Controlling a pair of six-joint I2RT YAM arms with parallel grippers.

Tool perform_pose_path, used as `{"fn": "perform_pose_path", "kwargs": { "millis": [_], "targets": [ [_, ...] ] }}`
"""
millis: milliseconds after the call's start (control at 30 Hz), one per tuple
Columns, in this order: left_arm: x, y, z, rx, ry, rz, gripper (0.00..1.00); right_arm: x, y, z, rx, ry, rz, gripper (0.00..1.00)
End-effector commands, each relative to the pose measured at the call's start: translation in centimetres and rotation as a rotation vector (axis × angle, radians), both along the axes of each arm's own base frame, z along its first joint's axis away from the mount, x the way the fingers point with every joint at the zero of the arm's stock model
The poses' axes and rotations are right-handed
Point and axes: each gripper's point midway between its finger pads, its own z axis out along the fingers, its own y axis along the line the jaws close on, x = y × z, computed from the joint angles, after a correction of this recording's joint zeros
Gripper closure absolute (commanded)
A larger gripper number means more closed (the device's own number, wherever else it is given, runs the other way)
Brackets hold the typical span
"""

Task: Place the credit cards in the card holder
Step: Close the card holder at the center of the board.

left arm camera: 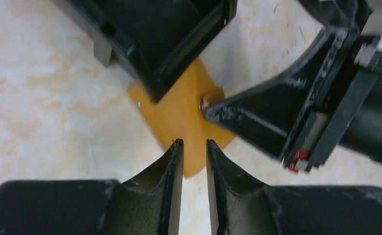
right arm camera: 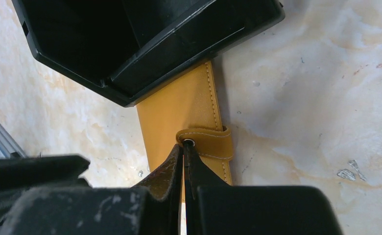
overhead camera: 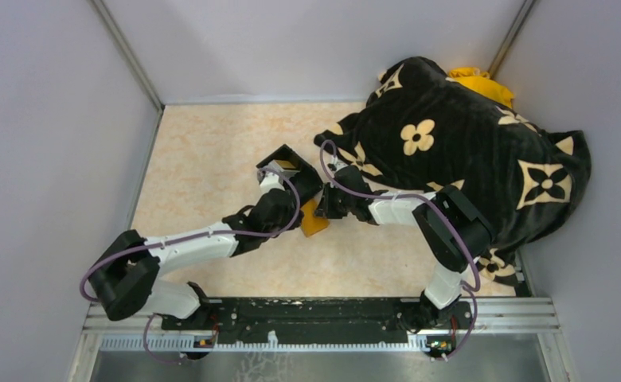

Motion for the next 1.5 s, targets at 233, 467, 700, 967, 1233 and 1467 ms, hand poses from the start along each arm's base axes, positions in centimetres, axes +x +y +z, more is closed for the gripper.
{"fn": "perform_pose_path", "kwargs": {
  "millis": [233,467,700,967,1233,1467],
  "targets": [
    [4.6,-2.5,-1.3,0.039,-0.055,-0.037,0.7,-4.2,-4.0,-6.1,-0.191,0.196,-0.012,1.0],
    [3.9,-2.0,-5.1,0.085,0.047,-0.014,0.7,-3.4,-4.4,-5.5,-0.233,0.161,-0.021,1.0],
    [3.1,-1.4,-7.0,0.114,0.108,0.005,0.7,-2.4,-4.3,-4.1,-0.236,0.105,-0.029,0.91],
    [2.6,-1.1,-7.5,0.114,0.129,0.009,0.71,-1.3,-3.1,-1.7,-0.163,0.032,-0.027,0.8],
    [2.2,-0.7,-8.2,0.13,0.147,0.009,0.71,-0.7,-2.3,1.3,-0.084,-0.045,-0.024,0.76],
    [2.0,-0.5,-8.7,0.139,0.164,0.013,0.71,-0.7,-2.0,3.1,-0.039,-0.089,-0.012,0.76]
  ]
}}
